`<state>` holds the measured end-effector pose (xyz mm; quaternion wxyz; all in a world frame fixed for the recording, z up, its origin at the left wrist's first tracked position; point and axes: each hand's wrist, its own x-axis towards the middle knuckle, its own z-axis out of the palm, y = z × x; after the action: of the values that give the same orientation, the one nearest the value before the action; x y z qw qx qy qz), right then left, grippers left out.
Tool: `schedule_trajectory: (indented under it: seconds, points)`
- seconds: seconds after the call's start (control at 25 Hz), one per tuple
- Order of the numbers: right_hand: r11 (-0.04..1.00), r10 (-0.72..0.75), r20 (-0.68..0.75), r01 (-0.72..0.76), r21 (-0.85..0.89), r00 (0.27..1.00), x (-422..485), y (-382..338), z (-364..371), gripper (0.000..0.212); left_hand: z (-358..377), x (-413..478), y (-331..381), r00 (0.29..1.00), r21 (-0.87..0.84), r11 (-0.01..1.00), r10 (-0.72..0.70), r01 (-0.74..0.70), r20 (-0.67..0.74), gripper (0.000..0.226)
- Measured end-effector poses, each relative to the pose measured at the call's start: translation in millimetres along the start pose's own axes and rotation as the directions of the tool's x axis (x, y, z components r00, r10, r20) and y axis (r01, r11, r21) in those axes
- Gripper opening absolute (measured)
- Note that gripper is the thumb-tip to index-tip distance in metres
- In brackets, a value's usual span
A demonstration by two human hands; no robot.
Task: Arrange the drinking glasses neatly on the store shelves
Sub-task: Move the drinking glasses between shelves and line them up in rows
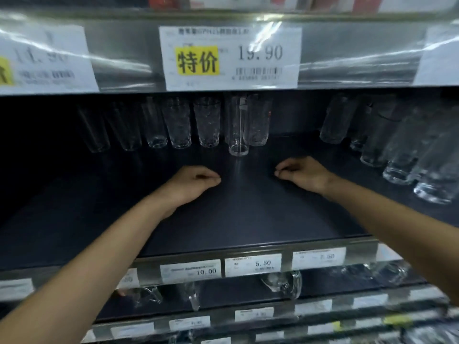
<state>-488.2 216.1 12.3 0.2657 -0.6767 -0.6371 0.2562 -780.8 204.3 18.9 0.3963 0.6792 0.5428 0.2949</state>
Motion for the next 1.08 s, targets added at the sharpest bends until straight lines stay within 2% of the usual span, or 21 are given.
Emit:
schedule_trajectory:
  seconds: [0.12, 0.2, 0.44, 0.6, 0.72, 0.92, 1.08]
  points:
    - [0.985, 0.004, -0.059, 0.006, 0.175, 0.998, -71.5, -7.9, -16.5, 0.011, -4.1, -45.9, 8.8, 0.999, -0.171, 0.985, 0.024, -0.017, 0.039, 0.009]
    - [0.969, -0.008, -0.106, 0.033, 0.244, 0.994, -119.5, -19.1, -24.9, 0.013, 1.1, -70.4, 16.5, 0.997, -0.256, 0.966, 0.063, -0.049, 0.049, 0.009]
    - [0.946, 0.068, -0.266, 0.023, 0.323, 0.961, -252.2, -25.7, -47.6, 0.025, 34.1, -115.1, 39.8, 0.962, -0.342, 0.925, 0.226, -0.164, 0.152, 0.015]
    - [0.938, 0.163, -0.385, -0.022, 0.346, 0.908, -321.1, 2.3, -52.7, 0.028, 77.2, -130.0, 64.4, 0.908, -0.407, 0.885, 0.342, -0.225, 0.242, 0.015]
    - [0.923, 0.258, -0.461, -0.075, 0.378, 0.849, -362.8, 31.7, -63.7, 0.024, 125.5, -137.4, 90.4, 0.852, -0.444, 0.863, 0.406, -0.239, 0.33, 0.015]
    - [0.903, 0.372, -0.534, -0.162, 0.399, 0.759, -415.2, 87.4, -101.4, 0.021, 217.2, -146.2, 136.1, 0.767, -0.456, 0.862, 0.441, -0.219, 0.465, 0.014]
    - [0.884, 0.418, -0.586, -0.162, 0.439, 0.694, -449.3, 145.9, -144.4, 0.022, 294.0, -154.6, 172.9, 0.724, -0.424, 0.883, 0.427, -0.203, 0.541, 0.014]
